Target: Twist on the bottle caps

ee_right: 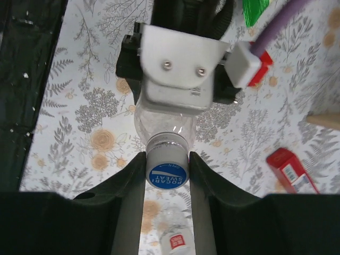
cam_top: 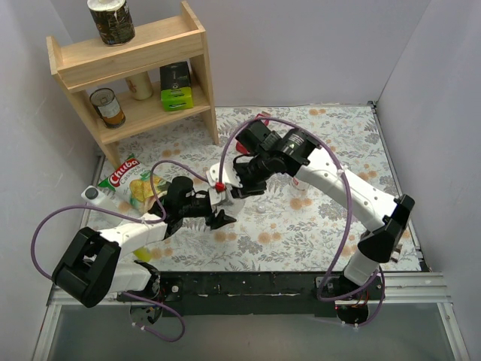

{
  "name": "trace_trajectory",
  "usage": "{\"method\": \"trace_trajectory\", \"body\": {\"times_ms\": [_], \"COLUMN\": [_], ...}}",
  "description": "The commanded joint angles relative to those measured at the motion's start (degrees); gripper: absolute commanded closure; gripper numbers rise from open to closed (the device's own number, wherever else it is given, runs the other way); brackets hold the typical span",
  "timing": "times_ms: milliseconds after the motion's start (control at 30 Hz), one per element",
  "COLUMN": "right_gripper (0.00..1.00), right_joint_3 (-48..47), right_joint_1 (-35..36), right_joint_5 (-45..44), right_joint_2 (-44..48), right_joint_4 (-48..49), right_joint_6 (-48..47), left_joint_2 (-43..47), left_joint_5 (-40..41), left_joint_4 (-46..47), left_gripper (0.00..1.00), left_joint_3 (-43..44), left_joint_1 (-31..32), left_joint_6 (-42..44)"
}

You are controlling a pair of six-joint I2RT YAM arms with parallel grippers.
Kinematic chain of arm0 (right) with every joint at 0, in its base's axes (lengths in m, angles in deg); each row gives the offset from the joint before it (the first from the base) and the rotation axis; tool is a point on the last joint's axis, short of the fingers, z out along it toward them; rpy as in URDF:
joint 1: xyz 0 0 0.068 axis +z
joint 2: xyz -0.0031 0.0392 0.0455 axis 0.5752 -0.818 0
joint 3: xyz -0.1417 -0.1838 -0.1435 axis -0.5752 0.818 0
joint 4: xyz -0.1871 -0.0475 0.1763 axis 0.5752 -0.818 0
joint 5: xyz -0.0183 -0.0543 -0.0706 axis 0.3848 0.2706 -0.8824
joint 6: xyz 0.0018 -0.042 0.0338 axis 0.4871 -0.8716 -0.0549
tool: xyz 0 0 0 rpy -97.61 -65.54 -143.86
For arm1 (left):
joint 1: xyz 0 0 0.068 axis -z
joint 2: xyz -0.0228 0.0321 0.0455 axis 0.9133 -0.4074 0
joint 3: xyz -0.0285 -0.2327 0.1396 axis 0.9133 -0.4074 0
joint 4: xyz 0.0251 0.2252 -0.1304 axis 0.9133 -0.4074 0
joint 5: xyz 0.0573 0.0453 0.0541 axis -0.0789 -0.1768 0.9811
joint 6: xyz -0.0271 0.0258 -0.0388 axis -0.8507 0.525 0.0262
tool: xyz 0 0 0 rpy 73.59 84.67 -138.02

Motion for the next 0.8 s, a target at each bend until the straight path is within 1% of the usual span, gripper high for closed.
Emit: {"method": "trace_trajectory", "body": {"times_ms": [0, 33, 67, 133, 200, 233, 300, 333, 367, 400, 433, 467, 500, 567, 600, 633, 667, 700, 767], "right_gripper": [0.66, 0.66, 0.66, 0.66, 0.64, 0.56, 0.40, 0.23, 0.18, 0.14, 0.04, 0.04, 0.04, 0.02, 0.02, 0.04, 0.06, 0.08, 0.12], "right_joint_3": [-6.7, -8.8, -9.5, -9.2, -9.4, -10.5, -16.6, -20.0, -24.7, -25.8, -25.4, -24.0, -18.1, -12.0, -8.0, -6.3, -5.1, -4.0, -0.9], "right_joint_1": [-1.8, -2.7, -3.2, -5.0, -5.5, -6.2, -7.0, -7.7, -8.1, -8.5, -8.8, -8.8, -8.8, -8.6, -8.5, -8.0, -7.6, -7.2, -6.1], "right_joint_5": [5.4, 7.7, 8.7, 12.0, 11.3, 11.1, 9.6, 8.5, 7.9, 8.8, 8.8, 8.6, 8.8, 8.7, 8.4, 8.3, 8.1, 7.2, 6.3], "right_joint_2": [-8.0, -9.4, -10.8, -13.3, -14.1, -14.5, -15.1, -15.1, -14.5, -13.5, -11.9, -7.9, -5.5, 0.4, 1.6, 2.5, 3.7, 4.2, 5.4], "right_joint_4": [-6.5, -8.2, -8.7, -8.6, -8.3, -8.9, -8.6, -7.8, -7.2, -6.1, -4.8, -1.4, 0.3, 3.2, 2.7, 1.4, 0.1, -1.8, -2.2], "right_joint_6": [19.1, 21.8, 28.4, 33.3, 35.8, 35.6, 33.5, 32.8, 31.7, 28.6, 26.5, 24.5, 22.7, 17.0, 14.3, 8.8, 5.7, 3.4, -0.9], "left_joint_2": [3.7, 4.0, 4.0, 4.0, 3.3, 2.7, 2.3, 2.0, 1.9, 1.8, 1.6, 1.1, 0.8, -0.2, -0.4, -0.7, -1.2, -1.4, -1.7], "left_joint_5": [12.9, 14.5, 17.4, 19.2, 21.2, 21.4, 20.3, 19.3, 17.9, 15.2, 13.8, 12.0, 9.1, 6.1, 5.1, 2.6, 1.4, 0.3, -1.6], "left_joint_4": [11.7, 13.8, 14.7, 15.9, 15.0, 13.6, 12.3, 10.6, 9.5, 8.4, 6.8, 5.5, 4.1, 0.3, -0.8, -2.7, -4.0, -5.0, -6.5], "left_gripper": [1.00, 1.00, 1.00, 1.00, 1.00, 1.00, 1.00, 1.00, 1.00, 1.00, 1.00, 1.00, 1.00, 1.00, 1.00, 1.00, 1.00, 1.00, 1.00], "left_joint_3": [-0.7, -1.1, -1.3, -1.5, -1.0, -0.6, -0.7, -0.9, -0.9, -0.9, -0.7, -0.4, 0.1, 1.7, 2.3, 2.9, 3.7, 4.6, 5.4], "left_joint_1": [-0.1, -0.1, -0.1, -0.1, -0.1, -0.1, -0.1, -0.1, -0.1, -0.1, 0.0, -0.1, -0.1, -0.2, -0.2, -0.2, -0.2, -0.2, -0.2], "left_joint_6": [-6.5, -7.0, -8.0, -8.4, -8.9, -8.9, -8.5, -7.9, -7.1, -6.1, -5.8, -4.8, -3.9, -1.7, -1.1, 0.0, 0.9, 1.7, 2.4]}}
